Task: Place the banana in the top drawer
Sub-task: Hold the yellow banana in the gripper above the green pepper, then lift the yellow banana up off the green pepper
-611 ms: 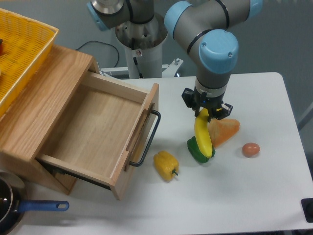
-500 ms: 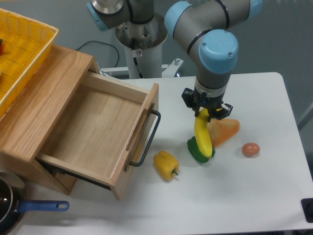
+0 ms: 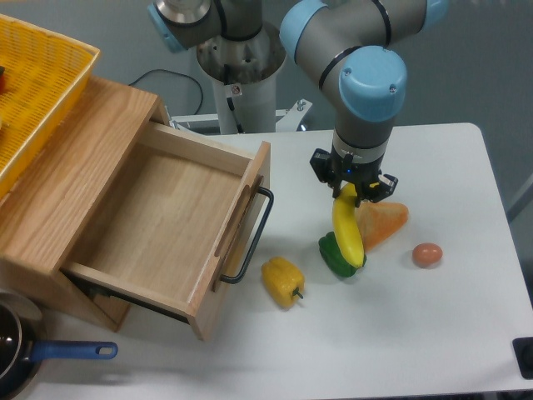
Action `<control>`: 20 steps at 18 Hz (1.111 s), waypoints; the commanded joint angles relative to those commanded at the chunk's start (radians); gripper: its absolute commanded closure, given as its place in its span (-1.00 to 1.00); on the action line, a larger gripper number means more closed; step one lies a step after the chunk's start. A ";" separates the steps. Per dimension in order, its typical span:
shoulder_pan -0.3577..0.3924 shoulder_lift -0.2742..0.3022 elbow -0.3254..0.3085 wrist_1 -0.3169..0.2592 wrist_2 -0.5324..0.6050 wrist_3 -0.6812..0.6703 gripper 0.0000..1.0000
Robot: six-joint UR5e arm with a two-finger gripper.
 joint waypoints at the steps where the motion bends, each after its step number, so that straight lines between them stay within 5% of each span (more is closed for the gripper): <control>1: 0.000 0.000 0.002 0.000 0.000 -0.006 0.20; 8: -0.008 0.026 0.009 -0.037 0.000 -0.038 0.20; 20: -0.012 0.117 0.044 -0.219 -0.096 -0.150 0.20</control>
